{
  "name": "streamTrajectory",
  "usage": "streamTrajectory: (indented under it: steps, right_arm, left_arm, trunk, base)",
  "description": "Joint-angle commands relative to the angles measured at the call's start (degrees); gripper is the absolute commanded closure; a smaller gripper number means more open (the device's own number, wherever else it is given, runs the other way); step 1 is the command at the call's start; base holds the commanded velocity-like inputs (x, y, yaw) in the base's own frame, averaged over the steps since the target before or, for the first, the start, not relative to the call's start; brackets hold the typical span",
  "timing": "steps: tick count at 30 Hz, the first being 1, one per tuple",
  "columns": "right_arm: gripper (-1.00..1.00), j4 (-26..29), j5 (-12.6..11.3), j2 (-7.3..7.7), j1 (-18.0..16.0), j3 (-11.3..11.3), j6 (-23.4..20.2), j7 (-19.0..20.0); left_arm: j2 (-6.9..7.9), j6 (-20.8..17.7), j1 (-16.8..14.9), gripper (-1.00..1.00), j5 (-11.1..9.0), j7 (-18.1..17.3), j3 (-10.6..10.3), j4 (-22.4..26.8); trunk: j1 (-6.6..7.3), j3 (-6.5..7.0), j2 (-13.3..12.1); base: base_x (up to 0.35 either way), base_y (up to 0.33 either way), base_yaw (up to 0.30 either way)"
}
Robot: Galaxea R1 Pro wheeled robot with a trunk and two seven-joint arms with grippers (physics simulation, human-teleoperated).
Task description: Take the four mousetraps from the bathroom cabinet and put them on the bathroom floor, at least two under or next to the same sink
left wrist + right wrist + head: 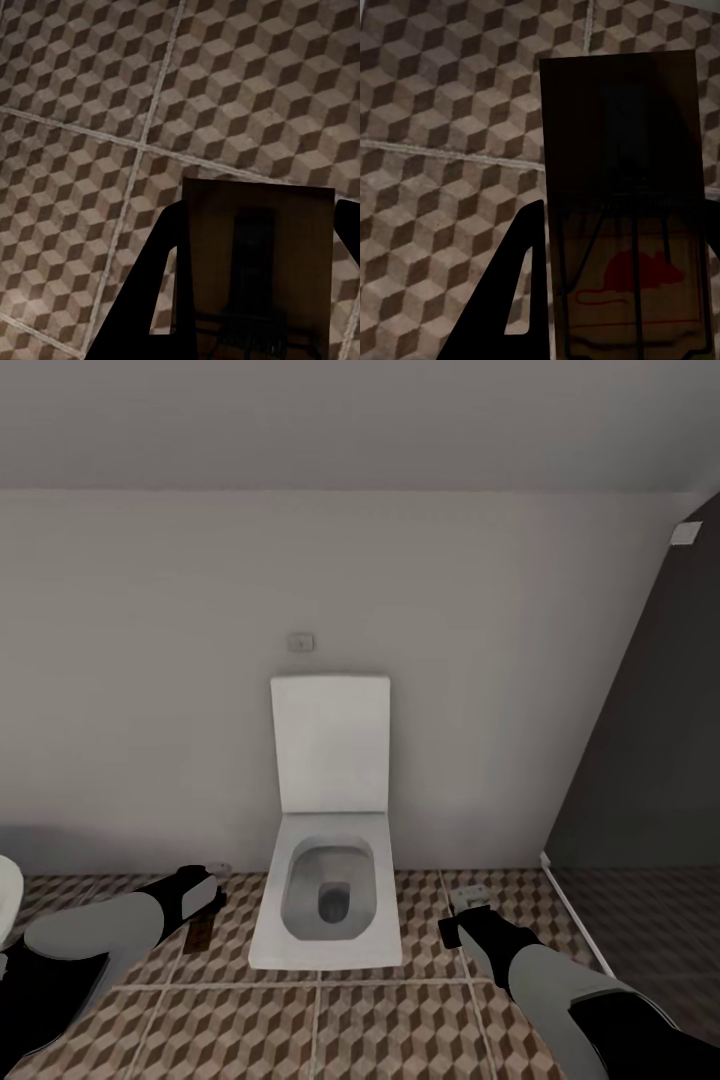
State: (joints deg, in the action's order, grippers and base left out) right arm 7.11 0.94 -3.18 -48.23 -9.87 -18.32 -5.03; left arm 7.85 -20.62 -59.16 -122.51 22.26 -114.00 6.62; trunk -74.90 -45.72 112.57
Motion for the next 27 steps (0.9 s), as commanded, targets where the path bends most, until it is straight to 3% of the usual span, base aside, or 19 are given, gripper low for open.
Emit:
streamTrajectory:
  steps: [1, 27]
  right_arm:
    - [1.00, 0.10, 0.03, 0.00, -0.02, -0.33, -0.40, -0.07]
    - [1.00, 0.10, 0.03, -0.03, -0.02, -0.33, -0.40, -0.07]
  left_arm:
    - [0.06, -0.04, -0.08, 1.00, -0.19, 0.39, -0.23, 0.23]
    - [0.06, 0.05, -0.08, 1.00, -0.20, 0.38, -0.26, 0.32]
  trunk:
    - [-0.22, -0.24, 0.44]
    - [-5.93, -4.91, 10.87]
  base:
    - [0.000, 0.000, 0.000]
    - [0.000, 0.000, 0.000]
